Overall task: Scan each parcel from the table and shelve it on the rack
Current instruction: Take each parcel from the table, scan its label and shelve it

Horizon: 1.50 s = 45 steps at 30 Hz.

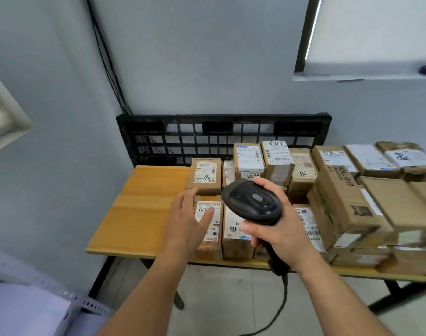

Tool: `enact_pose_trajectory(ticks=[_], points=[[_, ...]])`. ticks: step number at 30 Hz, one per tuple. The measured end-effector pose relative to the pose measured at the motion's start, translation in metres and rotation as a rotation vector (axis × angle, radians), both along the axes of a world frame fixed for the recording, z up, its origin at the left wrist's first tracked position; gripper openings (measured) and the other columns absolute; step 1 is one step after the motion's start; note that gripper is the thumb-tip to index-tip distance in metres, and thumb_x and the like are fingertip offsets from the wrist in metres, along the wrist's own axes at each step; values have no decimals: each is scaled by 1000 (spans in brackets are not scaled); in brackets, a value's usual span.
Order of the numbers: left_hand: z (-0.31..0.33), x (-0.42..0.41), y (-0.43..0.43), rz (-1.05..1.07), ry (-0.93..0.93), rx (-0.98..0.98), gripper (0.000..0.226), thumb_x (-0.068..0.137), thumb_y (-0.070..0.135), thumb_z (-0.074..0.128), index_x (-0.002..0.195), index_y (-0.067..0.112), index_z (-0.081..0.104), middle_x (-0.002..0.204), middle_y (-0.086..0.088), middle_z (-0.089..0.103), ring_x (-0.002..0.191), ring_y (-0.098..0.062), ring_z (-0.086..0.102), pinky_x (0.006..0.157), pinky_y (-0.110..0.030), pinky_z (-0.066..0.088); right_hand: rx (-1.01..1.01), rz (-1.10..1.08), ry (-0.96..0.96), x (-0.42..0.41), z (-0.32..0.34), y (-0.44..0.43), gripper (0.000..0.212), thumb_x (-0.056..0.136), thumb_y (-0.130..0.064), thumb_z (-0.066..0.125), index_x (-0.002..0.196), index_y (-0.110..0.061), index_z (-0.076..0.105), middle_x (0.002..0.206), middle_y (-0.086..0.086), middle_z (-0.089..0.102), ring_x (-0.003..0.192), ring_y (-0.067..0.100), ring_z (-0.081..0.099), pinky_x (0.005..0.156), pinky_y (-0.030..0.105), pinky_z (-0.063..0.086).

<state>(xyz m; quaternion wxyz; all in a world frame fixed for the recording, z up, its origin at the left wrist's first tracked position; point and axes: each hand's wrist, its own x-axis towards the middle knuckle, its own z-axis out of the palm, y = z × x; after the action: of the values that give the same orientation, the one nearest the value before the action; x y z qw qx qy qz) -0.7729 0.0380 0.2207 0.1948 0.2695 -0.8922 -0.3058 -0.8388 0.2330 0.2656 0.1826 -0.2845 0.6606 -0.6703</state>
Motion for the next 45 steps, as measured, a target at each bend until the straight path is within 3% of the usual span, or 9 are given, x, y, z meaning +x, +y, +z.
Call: enact_pose_trajectory(ticks=[7,11,16,22,27,30,34,38,45], points=[[-9,-43,-49,19,-42,129,61,97,39,50,151,25,25,145,1,37,128,-9,32,102,-31,32,90,-58,-14,-33,-9,-36,83,72,1,82,131,-47,48,122,2,60,59,21,67,54,33,57],[-17,-67,-81,5,-102,186,58,101,35,45,152,19,23,147,-4,37,134,-16,33,107,-34,31,105,-81,-59,-55,-22,-66,82,71,4,81,128,-46,49,122,3,60,57,22,65,55,41,58],[-40,-97,-117,-3,-203,278,56,104,35,37,152,10,22,152,-11,32,141,-24,28,113,-39,27,118,-74,-103,-80,-43,-95,83,71,6,79,129,-45,50,123,5,58,62,17,67,52,32,55],[-70,-128,-144,-3,-325,448,58,103,44,28,144,4,39,146,-18,40,133,-32,38,111,-45,31,118,-79,-158,-103,-60,-123,84,71,9,79,136,-34,47,123,7,59,54,23,62,49,30,54],[-80,-143,-147,7,-255,622,52,104,44,33,149,18,34,149,-8,39,132,-27,39,105,-39,39,160,-114,-205,-117,-72,-130,83,73,8,78,135,-37,48,122,7,60,54,28,62,51,34,55],[-81,-144,-147,-1,-142,792,49,100,51,39,144,31,35,135,-1,49,115,-18,50,76,-26,46,152,-129,-245,-121,-77,-131,83,73,10,77,135,-37,48,119,10,63,53,30,60,50,36,55],[-83,-149,-152,1,-110,922,42,96,57,41,133,37,34,120,2,54,104,-19,57,81,-37,55,123,-132,-263,-124,-81,-132,83,73,11,77,134,-39,49,114,12,66,51,30,59,48,35,52],[-77,-151,-157,42,-121,952,38,97,43,51,130,31,37,114,0,55,90,-17,60,58,-26,51,106,-123,-280,-125,-81,-132,84,74,10,77,136,-38,48,110,14,66,50,30,57,47,34,50],[-61,-131,-171,-11,-120,1038,90,83,4,65,148,39,14,124,-7,52,98,-27,59,67,-40,55,97,-107,-250,-118,-67,-125,82,73,9,78,135,-36,48,110,6,67,52,30,59,48,36,52]])
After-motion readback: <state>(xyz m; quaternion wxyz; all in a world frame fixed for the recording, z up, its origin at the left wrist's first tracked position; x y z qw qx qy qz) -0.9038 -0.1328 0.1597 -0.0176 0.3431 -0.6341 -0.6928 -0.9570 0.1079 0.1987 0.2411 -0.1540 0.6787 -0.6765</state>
